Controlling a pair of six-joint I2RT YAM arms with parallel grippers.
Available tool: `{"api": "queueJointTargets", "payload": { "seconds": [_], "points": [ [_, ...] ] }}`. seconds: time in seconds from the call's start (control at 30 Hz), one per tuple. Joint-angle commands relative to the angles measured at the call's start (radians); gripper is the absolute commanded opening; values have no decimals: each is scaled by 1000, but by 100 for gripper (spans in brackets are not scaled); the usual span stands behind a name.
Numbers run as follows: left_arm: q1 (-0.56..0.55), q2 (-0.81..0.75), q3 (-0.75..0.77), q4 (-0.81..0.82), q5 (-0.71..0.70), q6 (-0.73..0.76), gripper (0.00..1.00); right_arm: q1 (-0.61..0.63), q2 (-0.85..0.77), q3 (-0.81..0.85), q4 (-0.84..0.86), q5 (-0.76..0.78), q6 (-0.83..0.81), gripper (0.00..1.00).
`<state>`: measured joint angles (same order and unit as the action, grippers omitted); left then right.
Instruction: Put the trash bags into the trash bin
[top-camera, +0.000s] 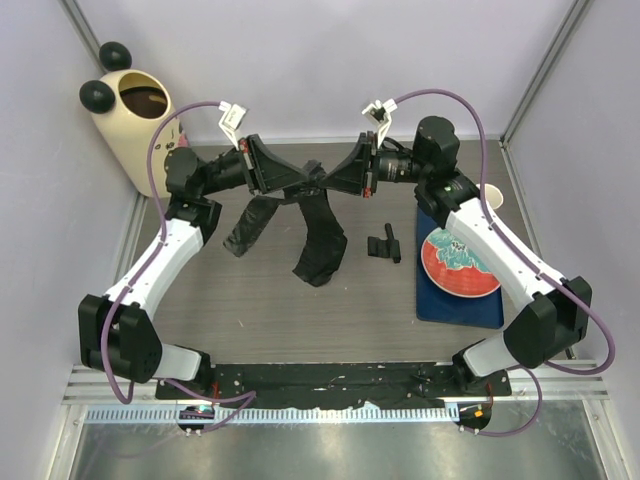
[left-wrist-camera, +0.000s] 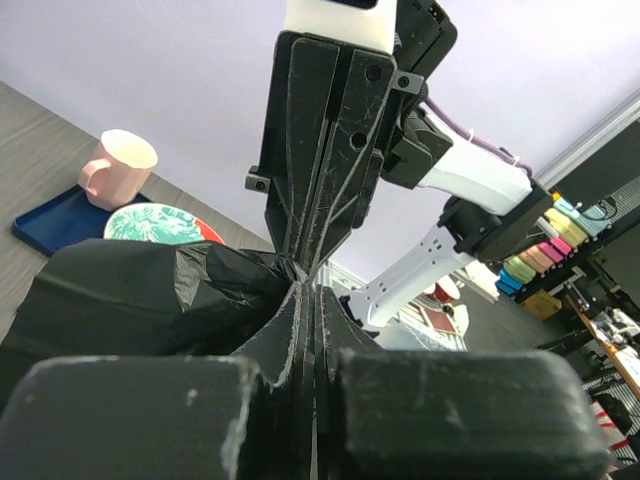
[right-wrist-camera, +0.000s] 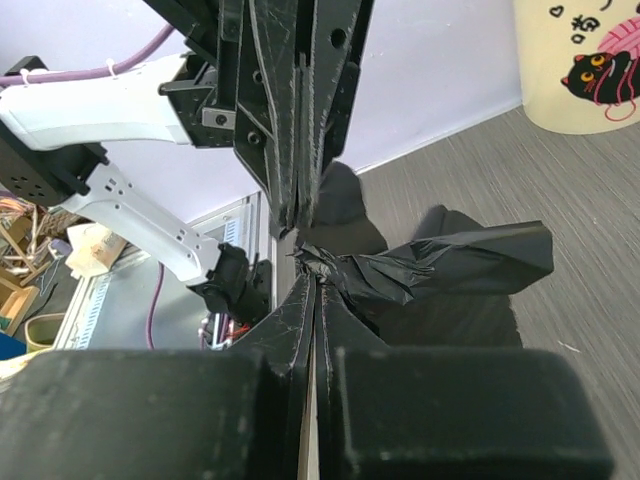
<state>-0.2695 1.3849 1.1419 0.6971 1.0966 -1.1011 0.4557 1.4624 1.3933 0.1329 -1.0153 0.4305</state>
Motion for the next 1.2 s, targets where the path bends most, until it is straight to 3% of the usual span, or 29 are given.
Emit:
{"api": "queueJointTargets", "payload": {
  "seconds": [0.0, 0.17, 0.2, 0.23, 0.4, 0.47, 0.67, 0.73, 0.77, 0.83, 0.97, 1.17],
  "points": [
    [15, -38, 4, 32, 3, -2, 0, -20, -51, 23, -90, 12, -105, 1],
    [15, -35, 13, -31, 6, 40, 0, -26, -59, 23, -93, -2, -113, 1],
    [12, -32, 16, -37, 8, 64, 5, -26, -57, 23, -78, -6, -107, 1],
    [9, -33, 25, -89, 8, 93, 19, -26, -56, 21, -69, -9, -90, 1],
    [-36, -46, 94, -365, 16, 358, 34, -19, -51, 22, -19, -46, -59, 1],
    [-43, -47, 101, -381, 19, 377, 35, -11, -51, 26, -29, -54, -70, 1],
    [-66, -43, 101, -378, 37, 388, 30, 24, -48, 53, -124, -49, -156, 1],
    [-69, -41, 102, -373, 39, 383, 20, 32, -50, 55, -127, -45, -159, 1],
    [-69, -43, 98, -369, 46, 377, 8, 32, -50, 56, -127, -43, -164, 1],
    [-63, -46, 87, -335, 40, 354, 0, 32, -54, 59, -139, -32, -176, 1],
    [-28, -53, 41, -211, 40, 210, 0, 32, -69, 62, -268, -6, -260, 1],
    [19, -72, 30, -205, 22, 202, 0, 3, -86, 47, -351, 7, -332, 1]
  ]
}}
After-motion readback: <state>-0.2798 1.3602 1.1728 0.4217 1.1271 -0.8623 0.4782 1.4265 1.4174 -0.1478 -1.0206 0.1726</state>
